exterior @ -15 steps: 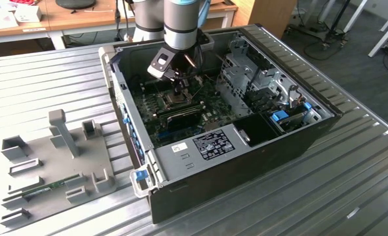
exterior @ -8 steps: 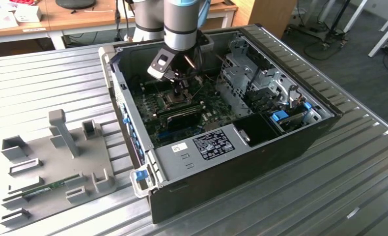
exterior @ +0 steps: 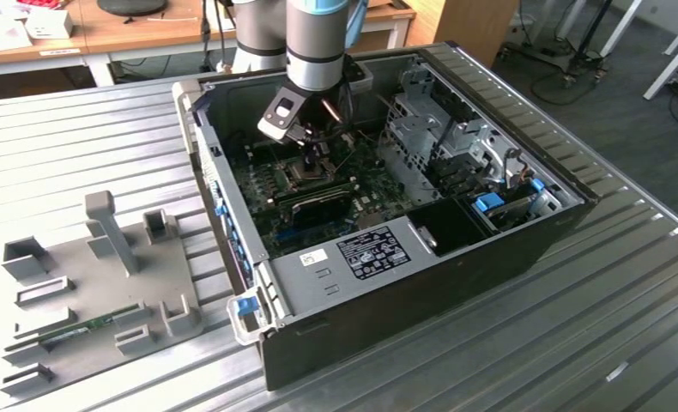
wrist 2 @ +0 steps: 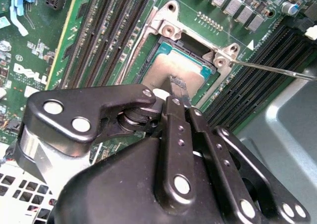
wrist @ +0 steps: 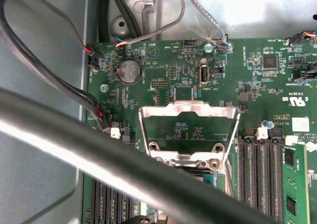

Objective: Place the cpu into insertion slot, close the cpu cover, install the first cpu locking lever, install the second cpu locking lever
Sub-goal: 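Close the cpu cover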

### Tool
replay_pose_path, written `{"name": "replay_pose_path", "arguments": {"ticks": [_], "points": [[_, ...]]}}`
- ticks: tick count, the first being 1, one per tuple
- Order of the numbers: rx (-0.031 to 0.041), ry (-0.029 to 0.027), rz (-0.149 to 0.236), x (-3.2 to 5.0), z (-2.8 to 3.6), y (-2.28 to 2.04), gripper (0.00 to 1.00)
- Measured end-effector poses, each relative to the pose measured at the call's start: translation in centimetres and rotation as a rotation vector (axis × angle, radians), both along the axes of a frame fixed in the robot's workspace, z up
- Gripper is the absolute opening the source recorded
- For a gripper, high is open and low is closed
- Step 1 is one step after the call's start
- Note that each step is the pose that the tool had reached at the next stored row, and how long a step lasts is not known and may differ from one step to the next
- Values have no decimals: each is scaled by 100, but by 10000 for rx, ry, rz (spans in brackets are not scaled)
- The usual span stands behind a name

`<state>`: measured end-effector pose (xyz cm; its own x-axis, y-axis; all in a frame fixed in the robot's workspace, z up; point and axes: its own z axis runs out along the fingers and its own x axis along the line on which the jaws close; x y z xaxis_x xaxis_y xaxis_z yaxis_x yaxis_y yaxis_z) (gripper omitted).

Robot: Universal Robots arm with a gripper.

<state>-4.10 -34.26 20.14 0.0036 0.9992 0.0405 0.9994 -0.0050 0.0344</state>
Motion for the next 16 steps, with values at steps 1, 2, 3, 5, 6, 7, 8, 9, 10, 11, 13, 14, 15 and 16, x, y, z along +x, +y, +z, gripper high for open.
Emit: {"name": "replay_pose_path", "arguments": {"ticks": [1,2,3,5,6,7,8,9,10,11,13,14,15,16], "points": [[-1,0,0,0,-1,0,10],[4,-2,0,0,-6,1,10],[3,-2,0,0,-10,1,10],[-3,2,0,0,-14,-1,10],[-5,3,0,-1,-15,-1,10],[-5,3,0,0,-15,-1,10],[-4,2,0,0,-16,0,10],[-1,1,0,0,-17,0,10],[-1,0,0,0,-17,0,10],[-1,0,0,0,-17,0,10],[-1,1,0,-1,-19,0,10],[-3,3,0,-1,-23,0,10],[-7,6,-1,-1,-27,-1,10],[-10,7,0,-1,-31,-1,10]]}}
